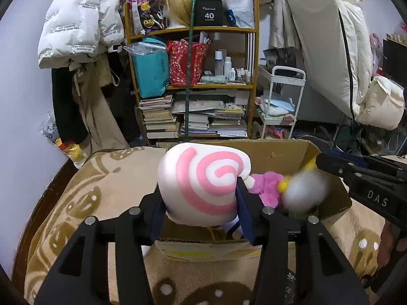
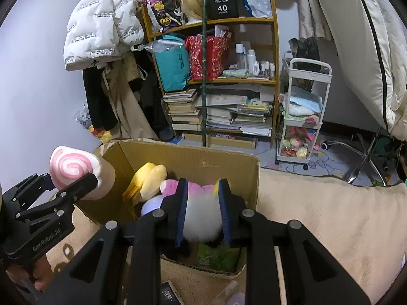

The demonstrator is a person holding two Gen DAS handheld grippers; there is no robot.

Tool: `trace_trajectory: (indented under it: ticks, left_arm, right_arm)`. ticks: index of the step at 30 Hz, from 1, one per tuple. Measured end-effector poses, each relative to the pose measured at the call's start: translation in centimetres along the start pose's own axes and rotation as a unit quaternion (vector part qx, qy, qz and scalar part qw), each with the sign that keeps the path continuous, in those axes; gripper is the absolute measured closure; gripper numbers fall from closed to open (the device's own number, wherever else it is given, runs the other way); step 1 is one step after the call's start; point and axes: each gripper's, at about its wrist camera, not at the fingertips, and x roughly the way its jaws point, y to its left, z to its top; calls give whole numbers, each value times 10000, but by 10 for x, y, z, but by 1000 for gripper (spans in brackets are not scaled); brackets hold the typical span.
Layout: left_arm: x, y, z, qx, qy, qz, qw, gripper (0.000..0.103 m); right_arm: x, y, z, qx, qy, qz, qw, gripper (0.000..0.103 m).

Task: Organize soft objects
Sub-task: 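Open the right tool over the box while the left tool releases the swirl cushion inside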

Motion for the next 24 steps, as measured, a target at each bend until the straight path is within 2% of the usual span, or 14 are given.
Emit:
trace_trajectory:
  ticks: [16,18,20,24]
  left_arm:
    - [-4,-5,0,83,111,-60,9999,40]
    - [-6,-5,0,85,99,-88,9999,33]
    - [-11,-5,1,91,-57,-15,9999,20]
    - [-13,-5,2,151,-72,38,9999,20]
  right_arm:
    - [-7,-5,-3,178,9,45,9998,77]
    - [-7,-5,-3,179,3,49,9998,77]
    - [-10,-5,-3,182,-5,51,9998,77]
    - [-14,-6,-5,187,-18,51,9998,76]
